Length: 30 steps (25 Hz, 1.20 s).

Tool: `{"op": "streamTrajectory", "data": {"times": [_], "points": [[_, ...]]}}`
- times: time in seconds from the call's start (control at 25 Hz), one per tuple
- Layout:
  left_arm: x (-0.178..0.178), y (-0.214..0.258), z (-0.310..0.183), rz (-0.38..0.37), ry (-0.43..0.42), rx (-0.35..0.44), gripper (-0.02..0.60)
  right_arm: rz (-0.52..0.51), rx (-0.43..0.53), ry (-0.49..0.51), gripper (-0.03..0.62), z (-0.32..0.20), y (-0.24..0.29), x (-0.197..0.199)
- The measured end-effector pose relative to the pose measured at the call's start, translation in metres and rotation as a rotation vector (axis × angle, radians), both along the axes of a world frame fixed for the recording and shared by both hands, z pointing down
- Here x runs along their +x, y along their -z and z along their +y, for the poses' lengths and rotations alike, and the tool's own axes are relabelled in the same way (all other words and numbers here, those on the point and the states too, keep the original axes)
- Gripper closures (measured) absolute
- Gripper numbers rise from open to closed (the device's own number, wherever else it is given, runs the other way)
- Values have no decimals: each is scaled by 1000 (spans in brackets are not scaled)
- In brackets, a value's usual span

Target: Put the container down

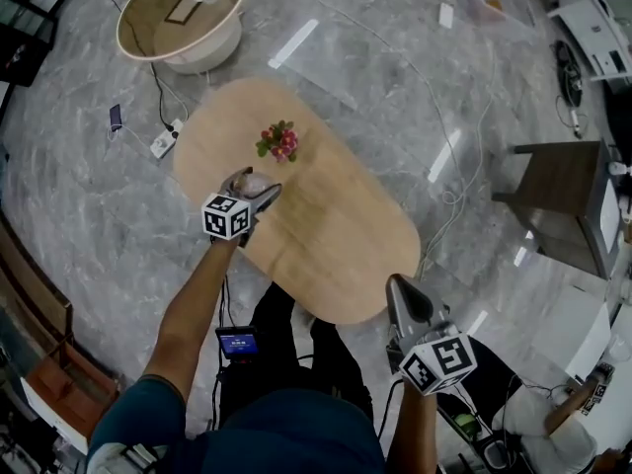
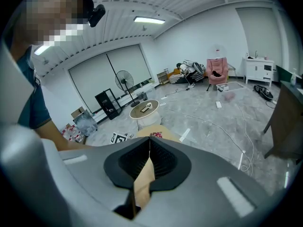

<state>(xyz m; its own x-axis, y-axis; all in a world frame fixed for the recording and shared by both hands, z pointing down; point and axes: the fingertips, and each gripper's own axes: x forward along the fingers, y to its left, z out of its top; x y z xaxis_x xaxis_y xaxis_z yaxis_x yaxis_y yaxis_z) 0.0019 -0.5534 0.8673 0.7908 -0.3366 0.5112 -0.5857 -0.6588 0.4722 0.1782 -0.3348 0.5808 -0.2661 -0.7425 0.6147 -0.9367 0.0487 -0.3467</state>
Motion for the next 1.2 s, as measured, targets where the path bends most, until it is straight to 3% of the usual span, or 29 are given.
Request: {"op": "streamTrajectory", "data": {"times": [0.76, 1.0, 1.2], "points": [[14, -156, 1, -174, -69, -106, 183, -30, -160, -62, 583, 19, -78, -4], [21, -179, 5, -213, -88, -93, 183, -37, -191, -70, 583, 28, -95, -3], [27, -184, 2, -244, -112, -11, 183, -42, -200, -69, 583, 31, -103, -3]]}}
